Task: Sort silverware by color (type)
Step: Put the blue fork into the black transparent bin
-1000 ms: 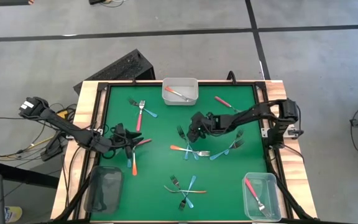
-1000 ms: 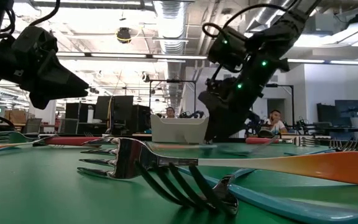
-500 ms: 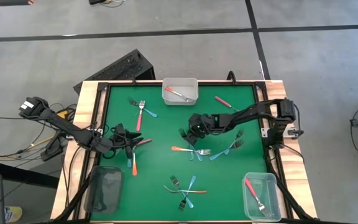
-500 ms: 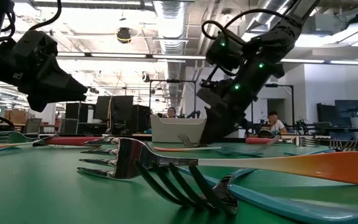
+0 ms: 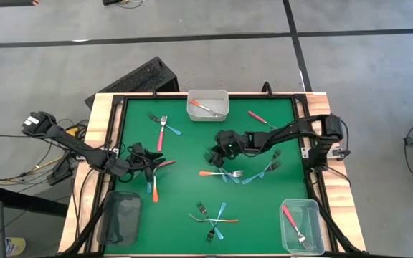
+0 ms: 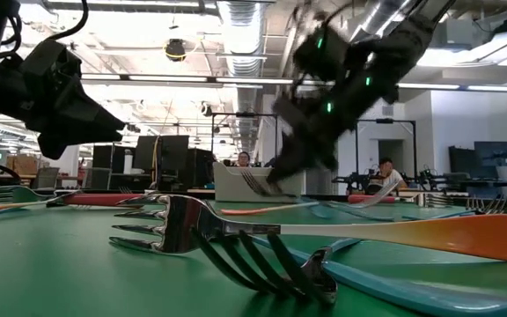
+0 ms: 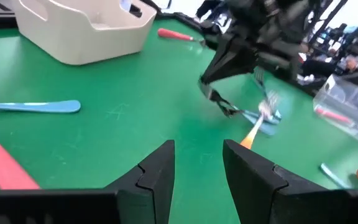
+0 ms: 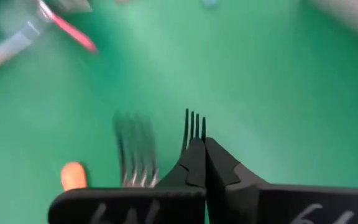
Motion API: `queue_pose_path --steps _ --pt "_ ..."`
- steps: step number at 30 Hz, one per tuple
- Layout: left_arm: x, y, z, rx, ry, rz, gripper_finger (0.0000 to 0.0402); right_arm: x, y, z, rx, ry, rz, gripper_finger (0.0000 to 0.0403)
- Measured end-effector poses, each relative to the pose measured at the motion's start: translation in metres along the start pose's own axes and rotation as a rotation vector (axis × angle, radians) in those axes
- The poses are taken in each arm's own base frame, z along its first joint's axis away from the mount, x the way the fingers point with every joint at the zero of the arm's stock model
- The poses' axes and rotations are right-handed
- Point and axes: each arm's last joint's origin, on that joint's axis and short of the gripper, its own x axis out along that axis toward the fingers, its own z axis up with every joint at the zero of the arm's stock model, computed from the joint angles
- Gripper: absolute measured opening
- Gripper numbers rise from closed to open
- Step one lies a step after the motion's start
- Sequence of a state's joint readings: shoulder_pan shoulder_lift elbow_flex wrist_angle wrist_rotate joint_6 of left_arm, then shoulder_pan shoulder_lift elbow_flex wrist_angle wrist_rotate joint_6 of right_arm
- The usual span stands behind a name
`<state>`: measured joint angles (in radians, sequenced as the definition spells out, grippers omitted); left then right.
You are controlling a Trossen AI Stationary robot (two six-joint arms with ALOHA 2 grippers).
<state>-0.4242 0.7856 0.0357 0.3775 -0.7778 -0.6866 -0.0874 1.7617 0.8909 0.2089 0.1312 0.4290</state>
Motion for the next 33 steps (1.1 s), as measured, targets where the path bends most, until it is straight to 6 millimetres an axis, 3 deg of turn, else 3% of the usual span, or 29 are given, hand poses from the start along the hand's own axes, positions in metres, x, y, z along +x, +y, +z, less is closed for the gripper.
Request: queue_pose_path --steps 6,12,25,33 --pt "-0.001 -0.009 0.013 0.072 -0.106 -0.065 0.013 -0.035 0.041 0.029 -0.221 -0.336 0.066 0.0006" --pt "0.004 -0.018 0.025 0.106 -0.189 -0.157 0.0156 -0.047 0.069 0.043 -0.359 -0.613 0.196 0.0006" --pt "0.05 -0.07 0.038 0.29 -0.109 -0.2 0.0169 -0.032 0.091 0.054 -0.428 -0.634 0.262 0.0007" --pt "0.06 -0.08 0.042 0.274 -0.109 -0.207 0.0167 -0.035 0.096 0.053 -0.458 -0.647 0.269 0.0007"
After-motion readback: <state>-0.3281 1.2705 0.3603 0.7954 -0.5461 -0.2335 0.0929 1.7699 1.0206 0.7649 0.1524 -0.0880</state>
